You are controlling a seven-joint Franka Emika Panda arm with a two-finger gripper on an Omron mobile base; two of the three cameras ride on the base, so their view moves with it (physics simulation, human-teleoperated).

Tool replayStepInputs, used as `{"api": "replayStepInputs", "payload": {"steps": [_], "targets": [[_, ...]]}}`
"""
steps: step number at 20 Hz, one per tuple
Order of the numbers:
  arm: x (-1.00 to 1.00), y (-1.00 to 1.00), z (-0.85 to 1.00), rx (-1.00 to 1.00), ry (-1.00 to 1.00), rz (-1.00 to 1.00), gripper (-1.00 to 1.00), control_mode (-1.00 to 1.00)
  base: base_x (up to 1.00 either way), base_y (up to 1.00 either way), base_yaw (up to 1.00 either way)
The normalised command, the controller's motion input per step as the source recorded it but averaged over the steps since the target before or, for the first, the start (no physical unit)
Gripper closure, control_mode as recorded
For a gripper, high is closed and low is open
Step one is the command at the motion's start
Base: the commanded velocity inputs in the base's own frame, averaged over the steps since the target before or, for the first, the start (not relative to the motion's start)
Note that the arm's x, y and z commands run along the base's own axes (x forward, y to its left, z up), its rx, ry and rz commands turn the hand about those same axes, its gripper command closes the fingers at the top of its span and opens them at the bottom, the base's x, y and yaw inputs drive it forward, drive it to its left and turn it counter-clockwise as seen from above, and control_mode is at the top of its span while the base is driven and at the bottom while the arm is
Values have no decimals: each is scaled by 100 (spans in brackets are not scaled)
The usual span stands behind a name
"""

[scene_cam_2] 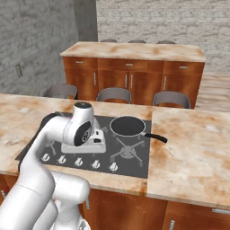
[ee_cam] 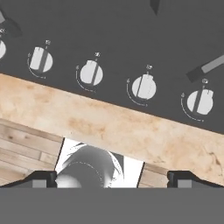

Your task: Pick the pan from the cabinet and place it on the stove. Then turn on the stove burner for the pan.

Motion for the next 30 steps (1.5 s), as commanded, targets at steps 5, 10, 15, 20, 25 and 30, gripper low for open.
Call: {"api": "replayStepInputs", "payload": {"steps": [5, 10, 15, 20, 25, 30], "targets": [[20, 0, -25, 0, 0, 2, -100, -100, 0, 0, 0], [6, -1, -25, 0, 0, 1, -100, -100, 0, 0, 0], [2, -3, -26, 0, 0, 0, -100, -100, 0, 0, 0], [16, -5, -21, 0, 0, 0, -100, -100, 0, 0, 0], [19, -6, -18, 0, 0, 0, -100, -100, 0, 0, 0], [22, -2, -16, 0, 0, 0, -100, -100, 0, 0, 0]]}}
